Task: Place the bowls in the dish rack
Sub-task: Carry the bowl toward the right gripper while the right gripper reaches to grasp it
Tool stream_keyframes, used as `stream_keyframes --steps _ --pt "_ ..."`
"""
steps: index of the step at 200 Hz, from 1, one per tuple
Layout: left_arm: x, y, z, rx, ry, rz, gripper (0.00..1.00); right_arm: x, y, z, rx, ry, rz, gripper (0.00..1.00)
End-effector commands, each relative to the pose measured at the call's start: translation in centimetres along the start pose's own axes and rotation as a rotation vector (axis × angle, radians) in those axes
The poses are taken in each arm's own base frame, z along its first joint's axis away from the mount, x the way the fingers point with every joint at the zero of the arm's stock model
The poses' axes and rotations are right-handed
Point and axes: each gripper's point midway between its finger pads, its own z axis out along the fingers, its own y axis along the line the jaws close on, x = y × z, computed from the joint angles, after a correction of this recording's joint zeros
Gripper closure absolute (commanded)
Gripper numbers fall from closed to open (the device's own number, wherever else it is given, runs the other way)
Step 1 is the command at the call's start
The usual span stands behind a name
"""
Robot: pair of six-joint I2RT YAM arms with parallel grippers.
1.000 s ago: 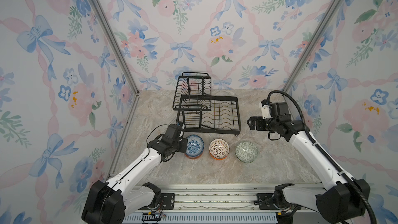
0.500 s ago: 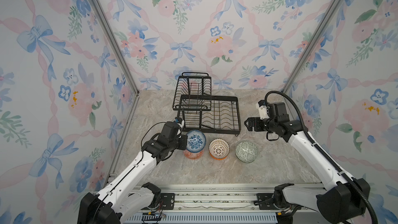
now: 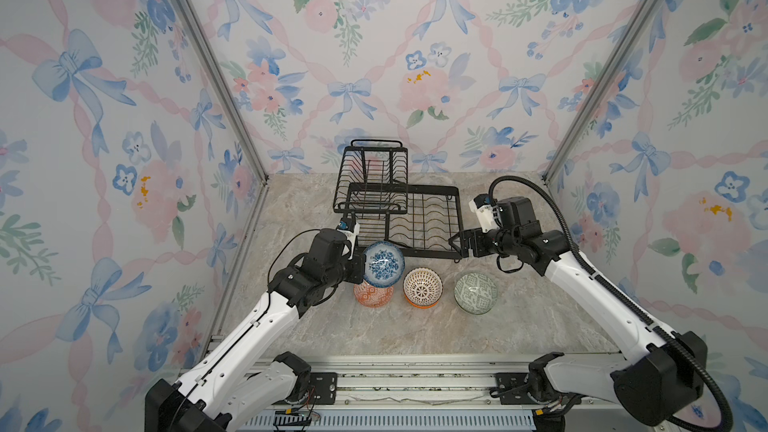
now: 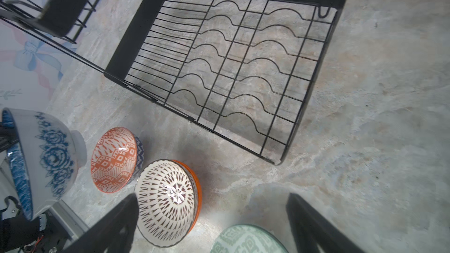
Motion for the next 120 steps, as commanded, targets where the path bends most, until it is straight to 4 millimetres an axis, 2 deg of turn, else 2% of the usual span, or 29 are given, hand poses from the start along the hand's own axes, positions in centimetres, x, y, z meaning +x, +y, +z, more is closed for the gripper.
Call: stream_keyframes --steps 1,55,86,120 --pt "-3.3 -1.8 -0.8 0.025 -0.089 0.007 1.0 -2.9 3.3 -1.0 -0.104 -0.072 0.001 0.03" --pt "-6.6 -6.2 -0.6 0.079 -0.158 0.105 1.0 -4.4 5.9 -3.4 -0.157 -0.117 -0.02 0.01" --pt "-9.1 -8.5 -0.2 0.083 -0.206 0.178 1.0 -4.9 6.3 -5.0 -0.152 -0.139 -0.043 0.02" --pt "-11.7 -10.1 0.9 0.047 -0.235 0.249 1.0 -5.2 6.5 -6.5 -0.133 -0.16 -0.07 0.07"
